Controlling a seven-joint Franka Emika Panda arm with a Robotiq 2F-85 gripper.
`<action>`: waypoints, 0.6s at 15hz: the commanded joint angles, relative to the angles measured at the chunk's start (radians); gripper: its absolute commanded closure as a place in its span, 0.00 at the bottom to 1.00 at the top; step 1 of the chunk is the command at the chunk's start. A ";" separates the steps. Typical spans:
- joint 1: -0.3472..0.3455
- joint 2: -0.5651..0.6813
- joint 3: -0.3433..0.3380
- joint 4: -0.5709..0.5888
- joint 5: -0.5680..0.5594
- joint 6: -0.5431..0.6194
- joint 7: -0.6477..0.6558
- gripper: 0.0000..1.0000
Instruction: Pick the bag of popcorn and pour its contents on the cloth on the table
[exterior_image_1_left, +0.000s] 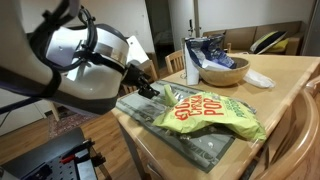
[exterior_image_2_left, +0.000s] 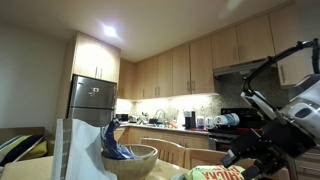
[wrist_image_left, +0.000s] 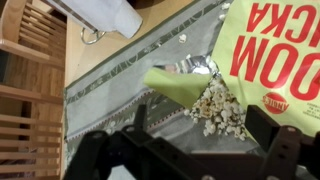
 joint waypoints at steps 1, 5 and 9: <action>0.035 0.021 0.008 -0.069 0.000 -0.055 -0.048 0.00; 0.109 -0.003 -0.021 -0.116 0.000 -0.175 -0.022 0.00; 0.220 -0.144 -0.078 -0.110 0.001 -0.213 0.144 0.00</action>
